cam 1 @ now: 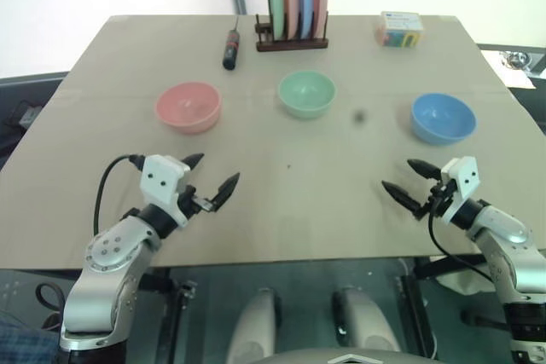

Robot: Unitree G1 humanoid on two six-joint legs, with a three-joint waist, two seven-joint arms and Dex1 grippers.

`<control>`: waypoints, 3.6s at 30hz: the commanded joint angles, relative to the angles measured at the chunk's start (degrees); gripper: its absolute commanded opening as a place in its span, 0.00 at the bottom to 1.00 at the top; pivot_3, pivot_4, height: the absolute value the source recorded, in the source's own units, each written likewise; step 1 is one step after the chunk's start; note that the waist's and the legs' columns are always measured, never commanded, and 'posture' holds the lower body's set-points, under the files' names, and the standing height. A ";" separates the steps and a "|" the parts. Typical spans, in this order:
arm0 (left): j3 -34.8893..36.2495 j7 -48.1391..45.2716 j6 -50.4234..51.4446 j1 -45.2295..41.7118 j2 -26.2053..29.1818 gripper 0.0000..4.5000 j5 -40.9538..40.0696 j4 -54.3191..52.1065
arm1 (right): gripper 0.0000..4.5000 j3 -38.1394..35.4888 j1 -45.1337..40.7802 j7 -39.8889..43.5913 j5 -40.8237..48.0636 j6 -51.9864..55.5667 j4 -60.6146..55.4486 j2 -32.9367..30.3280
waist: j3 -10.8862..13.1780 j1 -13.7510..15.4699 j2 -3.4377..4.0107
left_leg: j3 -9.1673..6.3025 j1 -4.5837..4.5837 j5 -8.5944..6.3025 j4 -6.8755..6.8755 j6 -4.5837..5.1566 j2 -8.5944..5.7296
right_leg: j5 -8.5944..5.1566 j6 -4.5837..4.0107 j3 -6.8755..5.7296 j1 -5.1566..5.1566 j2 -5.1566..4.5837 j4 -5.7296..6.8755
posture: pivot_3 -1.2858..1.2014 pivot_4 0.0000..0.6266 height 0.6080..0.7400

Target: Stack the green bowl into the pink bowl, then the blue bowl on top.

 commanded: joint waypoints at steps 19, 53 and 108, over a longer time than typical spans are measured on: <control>1.27 -1.18 -1.62 0.81 1.01 1.00 -2.14 -2.35 | 0.99 -1.53 1.98 0.06 3.29 -0.98 -6.24 -0.31 | -0.01 0.04 -0.01 | 0.00 0.01 0.00 0.05 0.00 0.00 | -0.04 0.06 0.00 0.03 0.00 0.01 | 0.52 0.24 1.00; -18.59 2.08 1.96 -36.41 8.16 1.00 20.60 31.21 | 0.99 4.48 -5.69 -2.00 11.06 4.37 -23.47 1.53 | 0.00 0.21 -0.04 | -0.13 -0.07 0.00 0.18 0.00 -0.02 | 0.18 0.16 -0.13 0.03 0.03 0.11 | 0.52 0.24 1.00; -36.13 -33.19 -8.53 -39.25 8.42 0.02 24.34 20.56 | 1.00 3.07 -5.20 -3.38 7.81 1.73 -21.34 -0.18 | -0.01 0.21 -0.05 | -0.10 -0.08 0.00 0.35 0.01 -0.01 | 0.17 0.17 -0.09 0.06 0.03 0.21 | 0.52 0.24 1.00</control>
